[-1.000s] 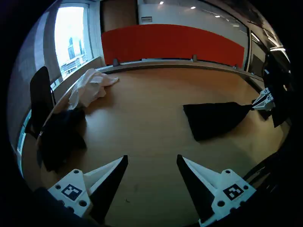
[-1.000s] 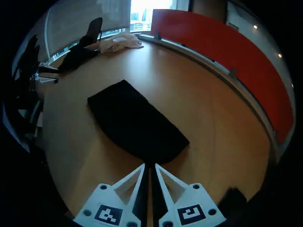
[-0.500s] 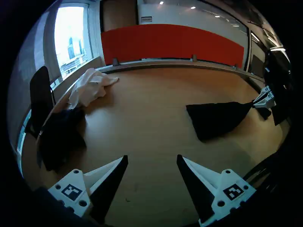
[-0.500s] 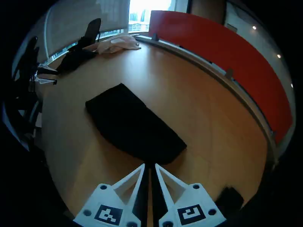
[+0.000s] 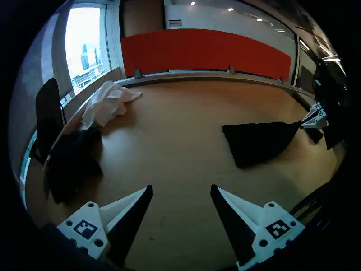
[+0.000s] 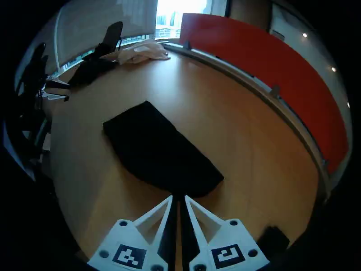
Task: Fold towel
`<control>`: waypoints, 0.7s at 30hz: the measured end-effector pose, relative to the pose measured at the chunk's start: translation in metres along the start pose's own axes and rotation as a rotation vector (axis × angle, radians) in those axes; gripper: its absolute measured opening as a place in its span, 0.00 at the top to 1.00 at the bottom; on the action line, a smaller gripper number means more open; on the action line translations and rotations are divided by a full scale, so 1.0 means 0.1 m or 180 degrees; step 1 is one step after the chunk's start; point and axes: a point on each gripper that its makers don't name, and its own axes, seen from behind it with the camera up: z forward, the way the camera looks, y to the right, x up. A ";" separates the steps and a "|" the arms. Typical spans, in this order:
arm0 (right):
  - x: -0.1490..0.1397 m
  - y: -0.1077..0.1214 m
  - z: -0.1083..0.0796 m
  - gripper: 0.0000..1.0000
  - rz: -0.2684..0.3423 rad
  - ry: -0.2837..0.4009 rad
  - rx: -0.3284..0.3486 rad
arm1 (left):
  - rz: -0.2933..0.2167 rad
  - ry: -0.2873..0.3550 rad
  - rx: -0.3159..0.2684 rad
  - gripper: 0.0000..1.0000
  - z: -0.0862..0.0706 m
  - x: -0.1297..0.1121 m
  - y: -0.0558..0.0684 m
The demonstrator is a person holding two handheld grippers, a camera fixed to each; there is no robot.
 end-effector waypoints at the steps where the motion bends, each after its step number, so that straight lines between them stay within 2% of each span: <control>1: 0.01 0.00 0.00 0.97 -0.0005 0.0001 0.0001 | 0.0001 0.0000 0.0001 0.04 0.00 0.00 0.00; 12: 0.12 0.01 -0.06 0.97 -0.0107 0.0032 0.0001 | 0.0002 0.0015 0.0005 0.04 -0.02 0.00 -0.01; 21: 0.50 0.02 -0.12 0.97 -0.0323 0.0161 -0.0019 | -0.0015 0.0032 0.0013 0.04 -0.05 -0.01 0.00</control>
